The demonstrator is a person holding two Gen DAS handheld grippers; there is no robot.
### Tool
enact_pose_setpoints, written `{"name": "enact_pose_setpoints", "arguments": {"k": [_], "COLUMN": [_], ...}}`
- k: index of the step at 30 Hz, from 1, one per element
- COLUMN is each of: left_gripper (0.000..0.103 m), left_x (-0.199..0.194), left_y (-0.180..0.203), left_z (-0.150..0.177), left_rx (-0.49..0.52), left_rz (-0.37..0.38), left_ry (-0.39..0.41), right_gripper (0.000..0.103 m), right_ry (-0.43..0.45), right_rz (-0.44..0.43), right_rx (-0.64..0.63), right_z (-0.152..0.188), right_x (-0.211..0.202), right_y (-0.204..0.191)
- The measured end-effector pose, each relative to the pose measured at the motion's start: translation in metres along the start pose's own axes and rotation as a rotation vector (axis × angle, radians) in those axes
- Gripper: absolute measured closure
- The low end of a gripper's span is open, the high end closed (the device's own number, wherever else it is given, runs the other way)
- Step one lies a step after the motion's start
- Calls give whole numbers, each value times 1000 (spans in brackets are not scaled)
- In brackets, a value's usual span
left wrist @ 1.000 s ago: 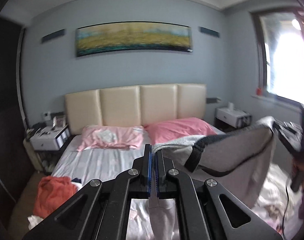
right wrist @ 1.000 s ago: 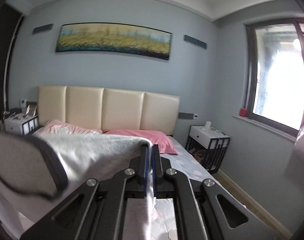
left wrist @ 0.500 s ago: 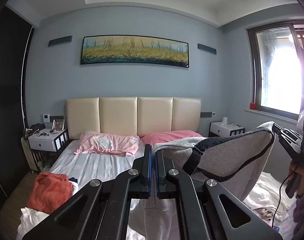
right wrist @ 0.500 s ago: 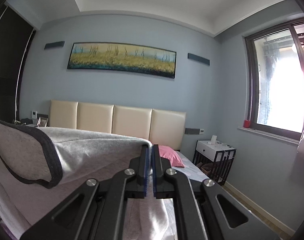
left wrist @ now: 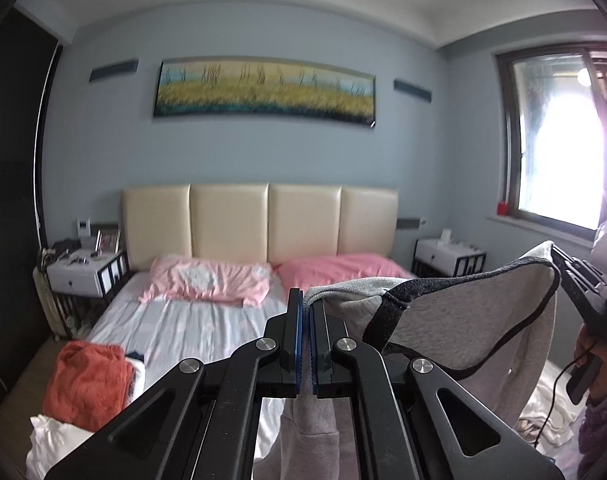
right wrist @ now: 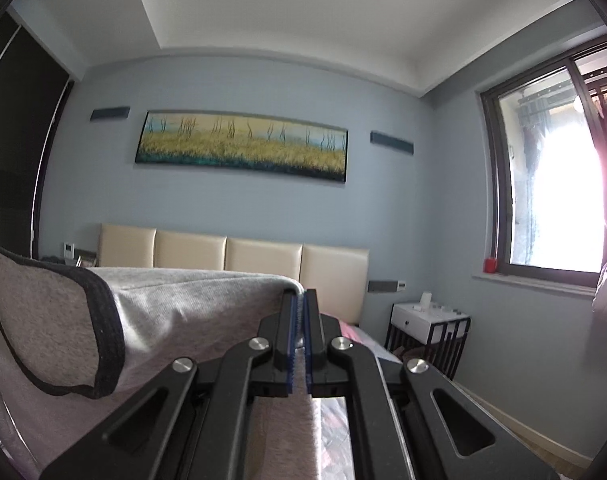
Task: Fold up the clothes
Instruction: 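Lift the grey sweatshirt high with both tools, holding it spread, then lower the grey shirt onto the bed and open both tools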
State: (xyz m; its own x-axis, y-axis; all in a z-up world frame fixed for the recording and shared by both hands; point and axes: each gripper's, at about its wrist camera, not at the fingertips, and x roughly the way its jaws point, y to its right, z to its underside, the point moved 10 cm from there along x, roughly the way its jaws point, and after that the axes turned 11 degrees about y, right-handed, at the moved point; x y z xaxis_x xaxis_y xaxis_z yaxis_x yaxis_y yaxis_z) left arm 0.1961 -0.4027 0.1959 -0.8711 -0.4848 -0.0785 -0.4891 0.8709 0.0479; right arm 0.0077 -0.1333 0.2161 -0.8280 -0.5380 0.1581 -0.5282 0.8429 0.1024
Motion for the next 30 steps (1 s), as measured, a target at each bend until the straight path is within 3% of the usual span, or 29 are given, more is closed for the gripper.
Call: {"name": "enact_pose_setpoints", "arguments": {"k": [10,16,21,30], "left_gripper": [100,100,100,100], "left_x": [164,279,367,462], "left_y": [-32,-58,-77,-99], "left_z": [113,177,254,396], "left_rx": [26,27,53,79], "left_rz": [-81,-176,-247,-239], "left_ry": [-260,-385,-515,-712], "right_gripper": [100,100,100,100], "right_ry": [-317,-434,-523,-748], "right_rz": [3,-4,5,-63], "right_rx": [19,-41,-94,-126], "right_z": [153,245,323,493], "right_x": [135,226,295,374], "right_y": [-8,-34,-63,-93]}}
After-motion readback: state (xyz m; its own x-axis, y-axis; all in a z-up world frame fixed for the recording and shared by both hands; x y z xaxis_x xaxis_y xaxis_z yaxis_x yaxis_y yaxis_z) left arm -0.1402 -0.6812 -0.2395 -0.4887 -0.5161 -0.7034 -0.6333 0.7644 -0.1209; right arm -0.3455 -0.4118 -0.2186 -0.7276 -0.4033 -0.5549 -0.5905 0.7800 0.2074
